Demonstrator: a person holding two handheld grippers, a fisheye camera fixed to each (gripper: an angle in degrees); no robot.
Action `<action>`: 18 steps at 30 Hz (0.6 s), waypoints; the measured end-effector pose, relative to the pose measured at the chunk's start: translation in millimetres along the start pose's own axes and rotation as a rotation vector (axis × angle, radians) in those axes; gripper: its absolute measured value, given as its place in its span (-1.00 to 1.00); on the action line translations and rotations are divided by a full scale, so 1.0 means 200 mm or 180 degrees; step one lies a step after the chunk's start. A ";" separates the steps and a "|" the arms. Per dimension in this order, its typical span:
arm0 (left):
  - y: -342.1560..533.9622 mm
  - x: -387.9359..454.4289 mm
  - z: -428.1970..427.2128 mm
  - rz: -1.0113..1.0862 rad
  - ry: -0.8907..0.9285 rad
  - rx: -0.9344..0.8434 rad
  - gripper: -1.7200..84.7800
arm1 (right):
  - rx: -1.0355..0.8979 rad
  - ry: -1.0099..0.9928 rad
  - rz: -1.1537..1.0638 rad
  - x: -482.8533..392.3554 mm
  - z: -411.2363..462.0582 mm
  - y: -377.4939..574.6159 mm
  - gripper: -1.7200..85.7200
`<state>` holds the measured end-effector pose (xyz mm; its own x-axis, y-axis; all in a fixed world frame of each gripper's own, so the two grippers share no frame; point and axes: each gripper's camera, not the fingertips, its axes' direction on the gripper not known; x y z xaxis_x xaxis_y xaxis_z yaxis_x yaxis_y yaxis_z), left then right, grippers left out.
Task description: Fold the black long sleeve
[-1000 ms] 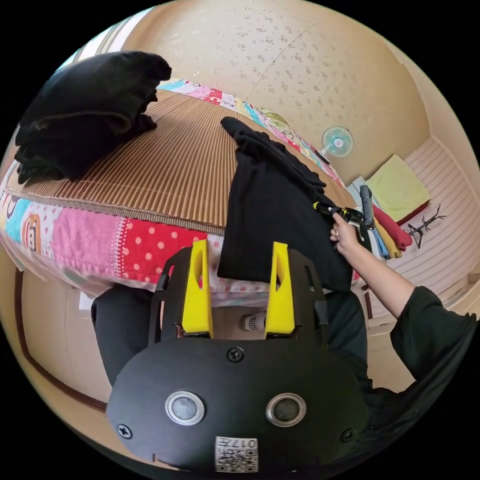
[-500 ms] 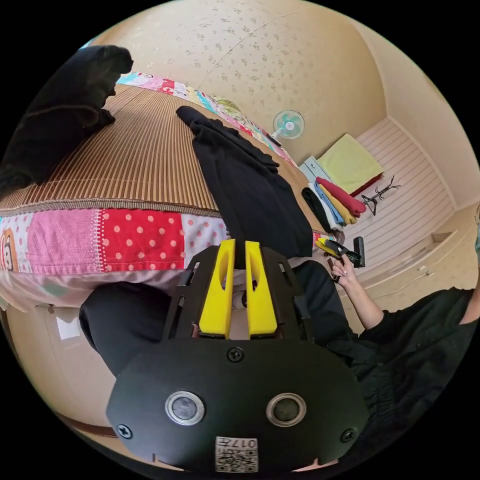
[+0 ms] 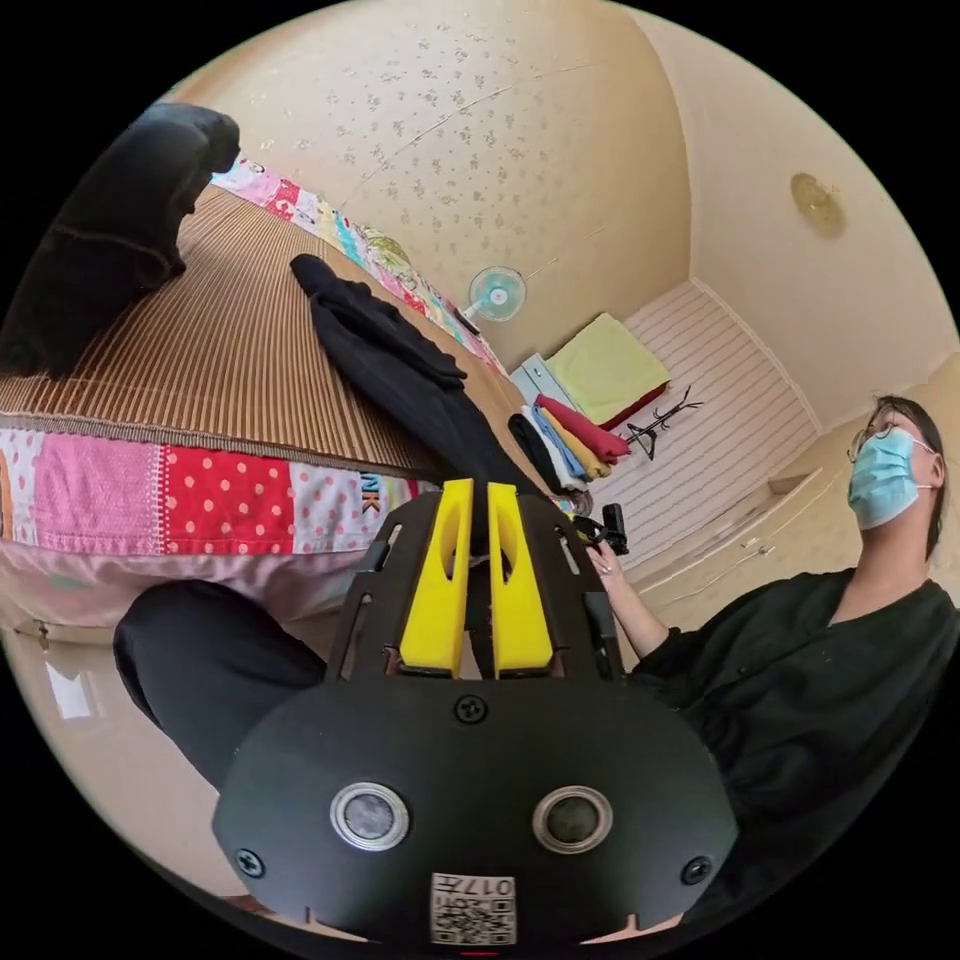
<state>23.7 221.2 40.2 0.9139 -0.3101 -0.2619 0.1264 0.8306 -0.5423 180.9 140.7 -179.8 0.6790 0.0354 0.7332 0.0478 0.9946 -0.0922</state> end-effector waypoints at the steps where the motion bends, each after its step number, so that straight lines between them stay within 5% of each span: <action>1: -0.01 0.03 -0.03 0.0074 0.0101 0.0027 -0.88 | 0.0161 -0.0171 -0.0202 -0.10 -0.10 0.01 -0.89; 5: -0.10 0.19 -0.26 0.0605 0.0763 0.0294 -0.88 | 0.0663 -0.0750 -0.0677 -0.34 -0.33 0.09 -0.89; 8: -0.13 0.15 -0.37 0.0397 0.0772 0.0583 -0.88 | 0.1061 -0.0889 -0.0749 -0.39 -0.44 0.15 -0.89; 12: -0.23 -0.10 -0.24 -0.0657 0.0092 0.0509 -0.88 | 0.0948 -0.0070 0.0078 -0.21 -0.36 -0.02 -0.89; 18: -0.78 -0.30 0.01 -0.0875 -0.0195 0.0843 -0.88 | 0.1199 0.0620 0.0421 -0.09 -0.08 -0.68 -0.88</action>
<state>-50.9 111.0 143.1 0.8524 -0.5163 -0.0829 0.4579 0.8134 -0.3587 173.5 3.6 -192.1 0.7885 0.1815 0.5877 -0.2945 0.9502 0.1018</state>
